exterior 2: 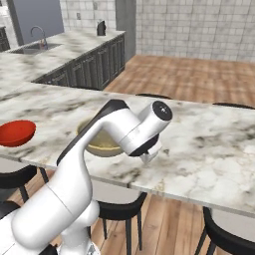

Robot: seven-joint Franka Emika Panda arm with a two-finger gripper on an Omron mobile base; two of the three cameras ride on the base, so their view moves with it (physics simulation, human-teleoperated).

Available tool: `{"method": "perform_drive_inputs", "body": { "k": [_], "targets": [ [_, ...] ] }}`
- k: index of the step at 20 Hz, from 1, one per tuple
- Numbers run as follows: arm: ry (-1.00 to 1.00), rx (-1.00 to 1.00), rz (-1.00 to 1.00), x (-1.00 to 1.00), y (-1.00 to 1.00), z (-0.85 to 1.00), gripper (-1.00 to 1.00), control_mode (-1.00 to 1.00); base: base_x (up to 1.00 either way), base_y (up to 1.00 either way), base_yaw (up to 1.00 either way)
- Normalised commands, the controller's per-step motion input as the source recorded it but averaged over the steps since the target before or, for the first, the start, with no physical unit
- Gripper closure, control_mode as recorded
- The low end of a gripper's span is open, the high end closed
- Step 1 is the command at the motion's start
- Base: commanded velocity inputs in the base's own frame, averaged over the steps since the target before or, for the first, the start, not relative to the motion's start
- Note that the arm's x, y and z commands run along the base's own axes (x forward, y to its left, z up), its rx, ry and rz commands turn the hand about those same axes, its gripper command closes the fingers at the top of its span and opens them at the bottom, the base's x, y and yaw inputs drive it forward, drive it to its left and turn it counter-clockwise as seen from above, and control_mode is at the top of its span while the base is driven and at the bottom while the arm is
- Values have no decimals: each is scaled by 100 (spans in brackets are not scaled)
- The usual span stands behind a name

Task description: Pick up the bowls from the cabinet and place each bowl in front of a stool on the dining counter.

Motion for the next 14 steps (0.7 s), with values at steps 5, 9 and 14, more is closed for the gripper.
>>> {"method": "perform_drive_inputs", "body": {
  "k": [5,9,14],
  "targets": [
    [1,-8,0,18,0,-26,100,-100,0,0,0],
    [0,-7,0,27,0,-29,100,-100,0,0,0],
    [0,-3,0,36,0,-25,100,-100,0,0,0]
  ]
}}
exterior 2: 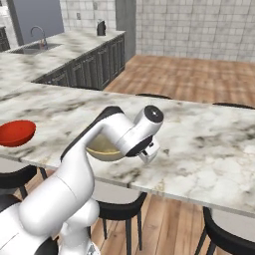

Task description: Pick up the bowls from the cabinet and place each bowl in front of a stool on the dining counter.

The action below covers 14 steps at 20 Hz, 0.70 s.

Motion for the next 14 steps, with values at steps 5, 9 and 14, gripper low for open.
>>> {"method": "perform_drive_inputs", "body": {
  "k": [5,9,14],
  "targets": [
    [0,0,0,36,0,-24,100,-100,0,0,0],
    [0,0,0,36,0,-29,100,-100,0,0,0],
    [0,0,0,31,0,-29,100,-100,0,0,0]
  ]
}}
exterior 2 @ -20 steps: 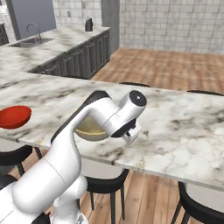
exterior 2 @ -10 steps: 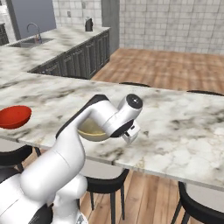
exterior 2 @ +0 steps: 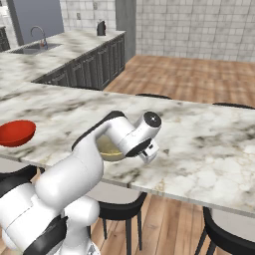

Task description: Pick up the bowls from the cabinet and place each bowl in front of a stool on the dining counter.

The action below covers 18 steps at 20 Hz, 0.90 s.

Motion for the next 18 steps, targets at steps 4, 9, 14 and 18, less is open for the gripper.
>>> {"method": "perform_drive_inputs", "body": {
  "k": [4,9,14,18],
  "targets": [
    [0,0,0,23,0,-28,100,-100,0,0,0],
    [0,0,0,20,0,-28,100,-100,0,0,0],
    [0,0,0,8,0,-22,100,-100,0,0,0],
    [0,0,0,8,0,-23,100,-100,0,0,0]
  ]
}}
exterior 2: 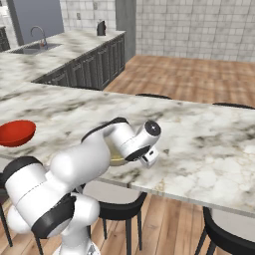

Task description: Pick up the bowls from the cabinet and place each bowl in front of a stool on the dining counter.

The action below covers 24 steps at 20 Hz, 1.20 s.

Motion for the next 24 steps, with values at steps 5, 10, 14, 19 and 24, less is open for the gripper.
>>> {"method": "perform_drive_inputs", "body": {
  "k": [5,10,14,19,24],
  "targets": [
    [0,0,0,10,0,-24,100,-100,0,0,0],
    [0,0,0,10,0,-23,100,-100,0,0,0],
    [0,0,0,16,0,-25,100,-100,0,0,0],
    [0,0,0,24,0,-25,100,-100,0,0,0],
    [0,0,0,25,0,-24,100,-100,0,0,0]
  ]
}}
